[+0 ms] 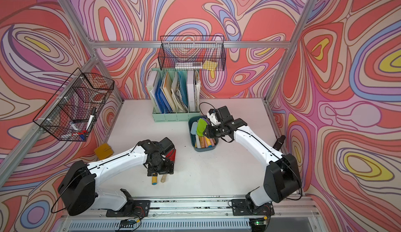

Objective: Put the shovel into the storage box
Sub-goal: Pick up the shovel from the center of the board.

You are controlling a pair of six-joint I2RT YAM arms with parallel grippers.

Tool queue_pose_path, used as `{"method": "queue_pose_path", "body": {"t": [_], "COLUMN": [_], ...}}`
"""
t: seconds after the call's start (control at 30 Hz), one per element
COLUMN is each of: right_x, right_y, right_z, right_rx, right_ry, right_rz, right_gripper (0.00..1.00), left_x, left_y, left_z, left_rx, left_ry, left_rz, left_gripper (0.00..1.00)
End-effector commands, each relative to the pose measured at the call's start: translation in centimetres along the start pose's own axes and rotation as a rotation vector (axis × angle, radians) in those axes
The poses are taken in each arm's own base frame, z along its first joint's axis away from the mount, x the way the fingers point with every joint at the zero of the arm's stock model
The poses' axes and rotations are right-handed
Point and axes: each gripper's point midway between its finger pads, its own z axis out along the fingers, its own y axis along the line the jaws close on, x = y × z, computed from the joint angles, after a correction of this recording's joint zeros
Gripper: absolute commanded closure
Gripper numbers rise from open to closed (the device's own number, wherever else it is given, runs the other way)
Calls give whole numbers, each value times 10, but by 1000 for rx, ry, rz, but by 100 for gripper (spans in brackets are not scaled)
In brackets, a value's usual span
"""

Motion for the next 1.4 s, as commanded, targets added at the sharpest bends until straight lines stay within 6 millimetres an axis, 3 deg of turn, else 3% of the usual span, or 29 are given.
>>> {"method": "queue_pose_path", "body": {"t": [0.0,0.23,0.47,0.67,0.77,1.0,1.17,1.37], "right_x": [-1,9,10,9,8,9,8,8], "right_y": [2,-1,-3,-3,-2,-3,-2,4], "right_z": [-3,1,3,4,3,1,-2,1], "right_rx": [-1,4,13,10,10,14,16,-24], "right_ry": [-30,-9,-4,-8,-10,-14,-26,-16], "right_rz": [18,32,37,41,40,43,42,50], "right_gripper": [74,75,76,77,77,78,78,78], "left_x": [-4,-10,-4,-3,-2,-3,-7,-21], "left_y": [5,5,6,6,7,8,6,-19], "left_z": [11,24,33,31,32,32,23,-11], "left_rx": [-48,-92,-92,-84,-86,-91,-96,-31], "left_ry": [-8,15,47,42,42,38,12,-85], "left_rz": [13,22,19,14,12,14,27,123], "left_gripper": [22,27,39,63,66,85,90,98]}}
